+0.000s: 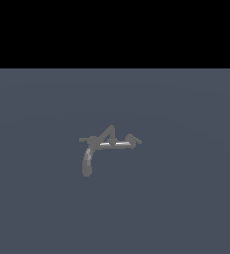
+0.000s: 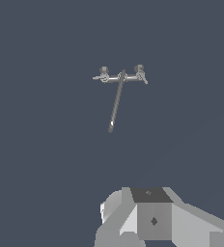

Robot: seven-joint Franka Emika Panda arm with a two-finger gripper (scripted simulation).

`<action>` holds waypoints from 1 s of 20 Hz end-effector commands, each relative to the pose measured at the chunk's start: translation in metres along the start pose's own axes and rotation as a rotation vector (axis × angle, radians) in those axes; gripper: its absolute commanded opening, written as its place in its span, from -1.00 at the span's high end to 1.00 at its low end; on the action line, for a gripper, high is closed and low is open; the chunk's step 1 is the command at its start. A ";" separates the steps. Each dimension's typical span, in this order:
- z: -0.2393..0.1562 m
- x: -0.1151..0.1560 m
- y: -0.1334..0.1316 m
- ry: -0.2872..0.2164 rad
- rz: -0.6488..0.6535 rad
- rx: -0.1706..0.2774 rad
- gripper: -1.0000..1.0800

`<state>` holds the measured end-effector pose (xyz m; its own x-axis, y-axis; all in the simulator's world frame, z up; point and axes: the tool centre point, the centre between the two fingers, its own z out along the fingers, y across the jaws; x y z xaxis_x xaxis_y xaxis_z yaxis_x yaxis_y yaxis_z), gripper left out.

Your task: Turn on the faucet by rotating a designated handle.

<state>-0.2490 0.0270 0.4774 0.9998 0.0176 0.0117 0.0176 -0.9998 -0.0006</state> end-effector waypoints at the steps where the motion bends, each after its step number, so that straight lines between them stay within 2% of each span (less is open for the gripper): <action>1: 0.009 0.003 -0.005 -0.001 0.028 0.000 1.00; 9: 0.052 0.021 -0.029 -0.002 0.169 0.000 1.00; 20: 0.127 0.060 -0.064 -0.004 0.412 0.000 1.00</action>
<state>-0.1944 0.0874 0.3616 0.9361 -0.3518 0.0066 -0.3518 -0.9361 -0.0037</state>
